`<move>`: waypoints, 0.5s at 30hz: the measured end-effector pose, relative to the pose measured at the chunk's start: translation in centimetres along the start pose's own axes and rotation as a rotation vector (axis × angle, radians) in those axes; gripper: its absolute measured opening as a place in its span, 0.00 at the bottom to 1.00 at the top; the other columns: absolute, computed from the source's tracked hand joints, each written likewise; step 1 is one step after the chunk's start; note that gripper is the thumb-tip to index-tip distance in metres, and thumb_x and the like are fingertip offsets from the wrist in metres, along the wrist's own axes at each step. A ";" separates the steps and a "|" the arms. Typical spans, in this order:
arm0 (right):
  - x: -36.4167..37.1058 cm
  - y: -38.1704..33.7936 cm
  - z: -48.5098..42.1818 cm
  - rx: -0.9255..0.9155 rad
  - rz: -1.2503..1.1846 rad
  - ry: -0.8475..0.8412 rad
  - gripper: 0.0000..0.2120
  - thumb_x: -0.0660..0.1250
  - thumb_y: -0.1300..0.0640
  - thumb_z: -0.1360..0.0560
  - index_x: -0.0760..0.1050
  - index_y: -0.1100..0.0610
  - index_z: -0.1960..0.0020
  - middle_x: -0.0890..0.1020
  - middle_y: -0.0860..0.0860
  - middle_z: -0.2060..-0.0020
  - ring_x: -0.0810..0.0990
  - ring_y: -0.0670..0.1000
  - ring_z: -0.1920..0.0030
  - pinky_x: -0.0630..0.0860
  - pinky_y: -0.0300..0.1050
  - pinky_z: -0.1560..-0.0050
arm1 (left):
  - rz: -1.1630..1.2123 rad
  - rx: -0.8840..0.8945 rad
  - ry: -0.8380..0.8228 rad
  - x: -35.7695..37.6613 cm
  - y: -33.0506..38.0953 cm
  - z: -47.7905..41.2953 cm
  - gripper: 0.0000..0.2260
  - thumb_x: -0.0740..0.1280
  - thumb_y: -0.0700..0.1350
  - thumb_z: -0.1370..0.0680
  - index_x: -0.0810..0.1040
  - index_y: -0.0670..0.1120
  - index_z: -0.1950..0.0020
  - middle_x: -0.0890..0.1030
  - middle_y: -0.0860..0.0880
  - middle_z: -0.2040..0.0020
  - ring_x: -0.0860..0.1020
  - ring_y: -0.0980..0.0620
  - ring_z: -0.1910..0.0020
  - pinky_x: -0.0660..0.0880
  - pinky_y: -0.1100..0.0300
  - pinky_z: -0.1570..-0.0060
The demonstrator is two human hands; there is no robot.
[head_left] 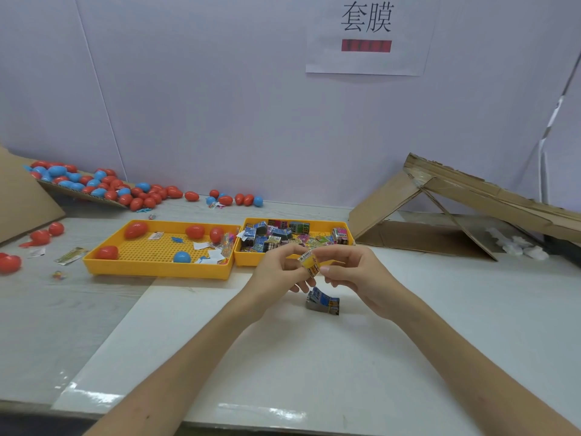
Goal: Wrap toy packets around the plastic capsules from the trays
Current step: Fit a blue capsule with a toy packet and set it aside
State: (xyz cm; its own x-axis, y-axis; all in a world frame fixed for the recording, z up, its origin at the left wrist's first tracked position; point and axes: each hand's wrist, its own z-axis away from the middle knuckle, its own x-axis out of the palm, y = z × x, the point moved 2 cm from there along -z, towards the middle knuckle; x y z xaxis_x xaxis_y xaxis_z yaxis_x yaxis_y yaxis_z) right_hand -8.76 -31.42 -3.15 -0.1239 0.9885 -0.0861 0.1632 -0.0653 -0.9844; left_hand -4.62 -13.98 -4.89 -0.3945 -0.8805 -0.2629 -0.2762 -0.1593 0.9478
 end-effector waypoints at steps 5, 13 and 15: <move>0.0 0.1 -0.1 -0.036 0.033 -0.012 0.11 0.70 0.68 0.24 0.85 0.53 0.56 0.84 0.52 0.63 0.79 0.49 0.65 0.77 0.43 0.60 | -0.004 0.006 0.024 0.0 0.0 0.1 0.05 0.70 0.42 0.20 0.79 0.50 0.46 0.86 0.48 0.62 0.82 0.53 0.65 0.78 0.60 0.62; 0.3 0.5 -0.2 -0.061 0.010 0.012 0.08 0.69 0.65 0.22 0.84 0.55 0.51 0.86 0.54 0.60 0.77 0.49 0.68 0.76 0.39 0.64 | -0.014 0.036 0.041 0.1 0.3 0.3 0.04 0.66 0.41 0.18 0.79 0.49 0.45 0.85 0.48 0.64 0.81 0.53 0.67 0.76 0.62 0.65; 0.2 0.6 -0.3 -0.034 -0.002 0.027 0.08 0.70 0.65 0.22 0.84 0.55 0.49 0.86 0.54 0.61 0.77 0.49 0.68 0.76 0.38 0.64 | -0.010 0.042 0.047 0.0 0.5 0.3 0.07 0.63 0.39 0.17 0.79 0.50 0.46 0.85 0.48 0.64 0.81 0.53 0.67 0.75 0.63 0.66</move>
State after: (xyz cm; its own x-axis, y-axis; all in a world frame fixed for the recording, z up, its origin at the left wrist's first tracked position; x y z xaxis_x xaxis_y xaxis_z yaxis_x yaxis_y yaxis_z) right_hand -8.38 -31.21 -3.71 -0.0982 0.9920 -0.0797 0.1965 -0.0592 -0.9787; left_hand -5.05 -13.95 -4.52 -0.3503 -0.8990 -0.2628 -0.3167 -0.1503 0.9365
